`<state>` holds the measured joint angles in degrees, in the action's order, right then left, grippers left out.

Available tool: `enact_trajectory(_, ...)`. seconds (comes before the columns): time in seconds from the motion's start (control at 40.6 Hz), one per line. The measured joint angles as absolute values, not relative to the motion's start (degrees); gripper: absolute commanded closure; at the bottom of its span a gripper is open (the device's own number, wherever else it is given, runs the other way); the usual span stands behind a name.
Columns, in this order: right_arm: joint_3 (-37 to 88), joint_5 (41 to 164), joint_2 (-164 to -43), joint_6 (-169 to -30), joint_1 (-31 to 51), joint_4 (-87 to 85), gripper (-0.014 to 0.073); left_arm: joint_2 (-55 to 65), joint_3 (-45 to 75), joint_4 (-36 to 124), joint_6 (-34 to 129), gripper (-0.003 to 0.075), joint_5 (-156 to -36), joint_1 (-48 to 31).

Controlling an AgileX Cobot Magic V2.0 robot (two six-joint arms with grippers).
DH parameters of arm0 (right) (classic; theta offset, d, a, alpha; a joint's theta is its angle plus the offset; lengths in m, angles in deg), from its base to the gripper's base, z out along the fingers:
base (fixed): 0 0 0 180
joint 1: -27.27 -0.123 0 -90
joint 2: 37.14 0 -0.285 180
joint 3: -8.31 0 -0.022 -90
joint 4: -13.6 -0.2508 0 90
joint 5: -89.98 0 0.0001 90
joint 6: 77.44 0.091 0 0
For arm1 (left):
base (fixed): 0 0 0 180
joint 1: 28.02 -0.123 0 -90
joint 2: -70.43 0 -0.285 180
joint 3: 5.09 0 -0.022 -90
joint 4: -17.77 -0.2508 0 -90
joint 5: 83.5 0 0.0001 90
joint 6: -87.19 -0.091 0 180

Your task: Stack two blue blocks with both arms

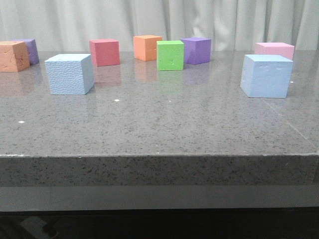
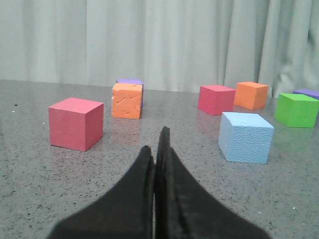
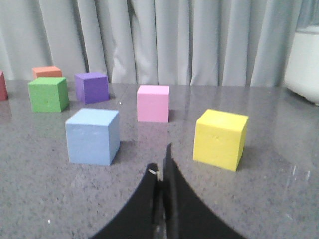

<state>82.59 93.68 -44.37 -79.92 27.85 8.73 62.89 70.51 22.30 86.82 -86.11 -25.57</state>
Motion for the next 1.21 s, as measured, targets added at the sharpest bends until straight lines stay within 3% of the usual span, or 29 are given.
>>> enact_trajectory(0.246, 66.13, 107.24, -46.12, -79.92, 27.85, 8.64, 0.0660, 60.83, 56.45, 22.09, 86.82, 0.0741, -99.71, -25.57)
enact_trajectory(0.591, 48.13, 121.85, -65.83, -79.92, 27.85, 8.64, 0.0660, 42.57, 33.41, 21.98, 86.82, 0.0741, -121.01, -25.57)
enact_trajectory(0.862, 47.25, 123.17, -74.10, -79.92, 27.85, 8.64, 0.0660, 35.16, 32.07, 21.98, 86.82, 0.0741, -122.70, -25.57)
enact_trajectory(1.207, 47.25, 123.31, -74.68, -79.92, 27.85, 8.64, 0.0659, 34.50, 32.07, 21.98, 86.82, 0.0740, -122.89, -25.57)
